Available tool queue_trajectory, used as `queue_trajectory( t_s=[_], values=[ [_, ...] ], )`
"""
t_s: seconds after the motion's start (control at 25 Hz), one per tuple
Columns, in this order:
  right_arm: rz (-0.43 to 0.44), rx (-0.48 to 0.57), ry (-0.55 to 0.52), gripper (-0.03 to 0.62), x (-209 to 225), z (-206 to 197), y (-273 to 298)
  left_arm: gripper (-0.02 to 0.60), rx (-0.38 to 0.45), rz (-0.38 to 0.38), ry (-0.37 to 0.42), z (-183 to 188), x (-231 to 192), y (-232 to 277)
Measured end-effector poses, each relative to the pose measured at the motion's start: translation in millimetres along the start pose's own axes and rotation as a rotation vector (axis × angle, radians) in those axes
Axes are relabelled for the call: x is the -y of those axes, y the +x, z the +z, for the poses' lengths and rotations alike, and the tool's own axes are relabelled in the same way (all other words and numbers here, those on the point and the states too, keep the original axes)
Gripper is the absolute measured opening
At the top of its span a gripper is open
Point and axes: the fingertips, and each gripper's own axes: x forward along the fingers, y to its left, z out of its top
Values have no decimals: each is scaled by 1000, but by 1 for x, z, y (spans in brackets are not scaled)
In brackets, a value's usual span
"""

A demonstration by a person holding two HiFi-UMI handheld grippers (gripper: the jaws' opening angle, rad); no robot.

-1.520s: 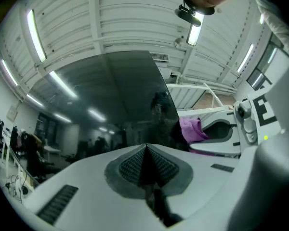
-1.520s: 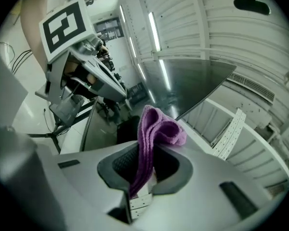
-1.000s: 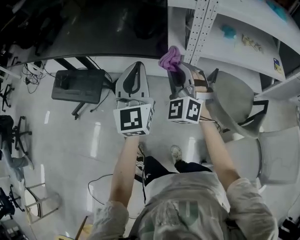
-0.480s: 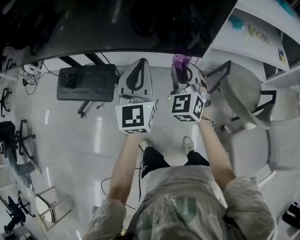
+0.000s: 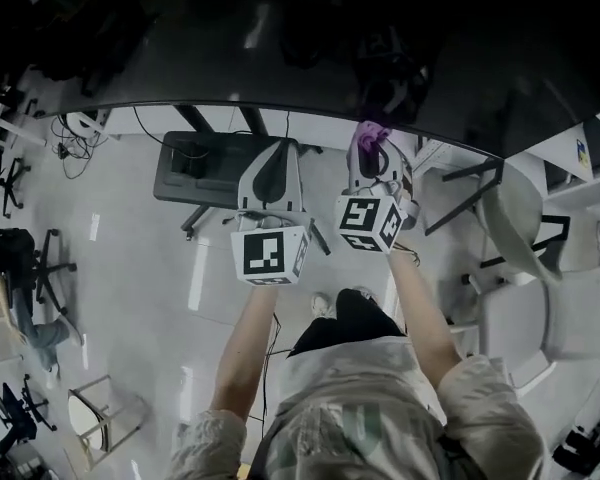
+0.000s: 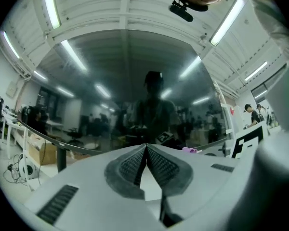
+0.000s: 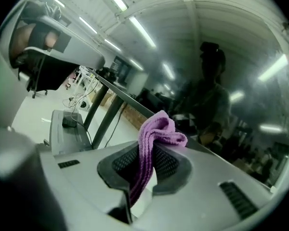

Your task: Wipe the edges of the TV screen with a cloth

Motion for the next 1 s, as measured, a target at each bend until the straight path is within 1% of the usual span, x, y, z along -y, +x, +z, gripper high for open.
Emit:
queue_trajectory(
  t_s=[0.24, 0.36, 0.48, 0.56, 0.64, 0.72, 0.76, 0.84, 1.0],
  values=[
    [84, 62, -16, 61, -72, 48, 44, 15, -3, 158, -11, -7, -105, -13],
    [128, 94, -13, 61, -119, 79, 68, 15, -12, 201, -2, -11, -156, -10],
    [156, 125, -3, 61, -164, 114, 92, 15, -9, 226, 9, -12, -204, -9],
    [143, 134, 15, 61, -190, 135, 107, 15, -16, 235, 3, -14, -236, -10],
    [95, 119, 78, 61, -204, 151, 120, 16, -28, 232, -11, -17, -267, -10],
    [31, 86, 164, 61, -203, 153, 126, 15, -44, 220, -9, -21, -290, -10],
    [1, 70, 186, 61, -200, 150, 125, 15, -55, 213, -6, -23, -298, -11],
    [-35, 50, 189, 61, -194, 144, 122, 15, -73, 208, -7, -28, -316, -14],
    [-61, 34, 187, 61, -190, 148, 120, 15, -85, 198, -16, -34, -346, -17]
  ],
)
